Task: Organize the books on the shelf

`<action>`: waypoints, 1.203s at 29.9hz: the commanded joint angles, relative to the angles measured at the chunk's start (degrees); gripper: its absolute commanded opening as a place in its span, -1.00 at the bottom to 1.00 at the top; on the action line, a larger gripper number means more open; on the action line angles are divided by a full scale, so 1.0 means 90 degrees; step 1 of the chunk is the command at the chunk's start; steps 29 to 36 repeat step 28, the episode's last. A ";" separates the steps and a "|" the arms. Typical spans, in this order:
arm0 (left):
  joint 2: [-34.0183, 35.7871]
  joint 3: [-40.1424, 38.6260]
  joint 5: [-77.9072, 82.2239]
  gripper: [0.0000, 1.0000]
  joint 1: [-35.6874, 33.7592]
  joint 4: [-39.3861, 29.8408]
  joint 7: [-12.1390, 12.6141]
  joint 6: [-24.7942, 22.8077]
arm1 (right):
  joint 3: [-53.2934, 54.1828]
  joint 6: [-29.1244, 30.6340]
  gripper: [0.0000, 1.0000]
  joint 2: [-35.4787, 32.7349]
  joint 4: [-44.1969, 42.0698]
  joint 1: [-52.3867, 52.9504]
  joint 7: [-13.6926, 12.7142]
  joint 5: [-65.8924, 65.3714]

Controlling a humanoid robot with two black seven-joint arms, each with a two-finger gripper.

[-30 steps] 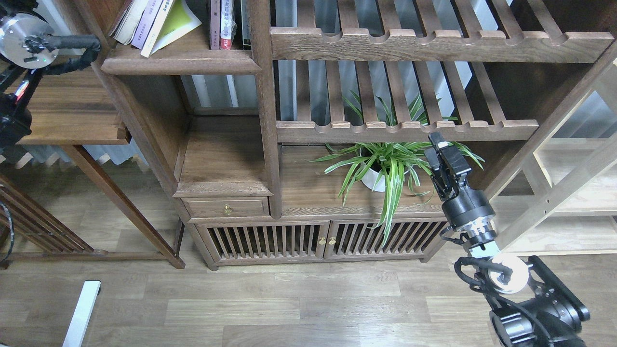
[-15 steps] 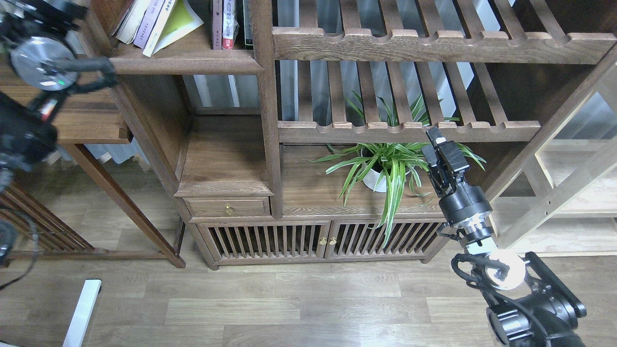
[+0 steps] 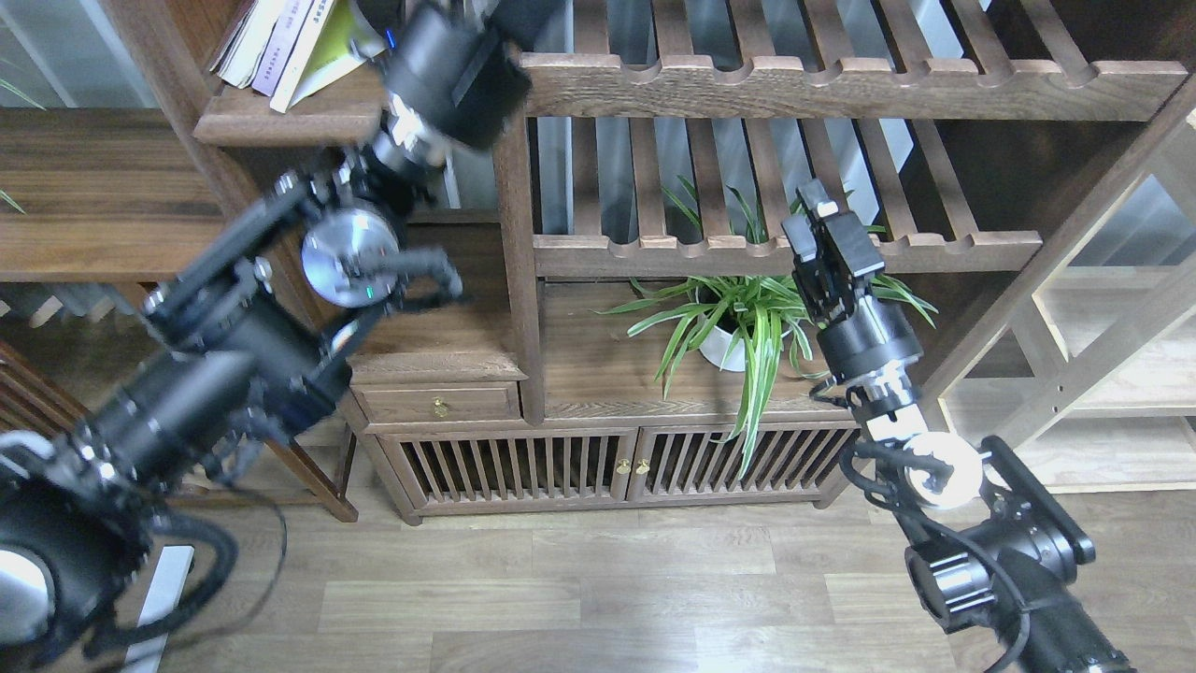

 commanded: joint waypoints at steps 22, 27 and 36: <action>-0.0011 0.0275 0.0010 0.98 0.1516 0.0145 0.0066 0.0001 | -0.0012 -0.0474 0.47 0.0832 0.0769 0.0548 0.0000 -0.0991; -0.0011 0.0265 0.0001 0.98 0.1516 0.0164 0.0066 0.0001 | -0.0003 -0.0552 0.47 0.0842 0.0779 0.0548 0.0039 -0.1010; -0.0011 0.0275 0.0001 0.98 0.1516 0.0164 0.0057 0.0001 | 0.0007 -0.0572 0.47 0.0842 0.0779 0.0548 0.0058 -0.1010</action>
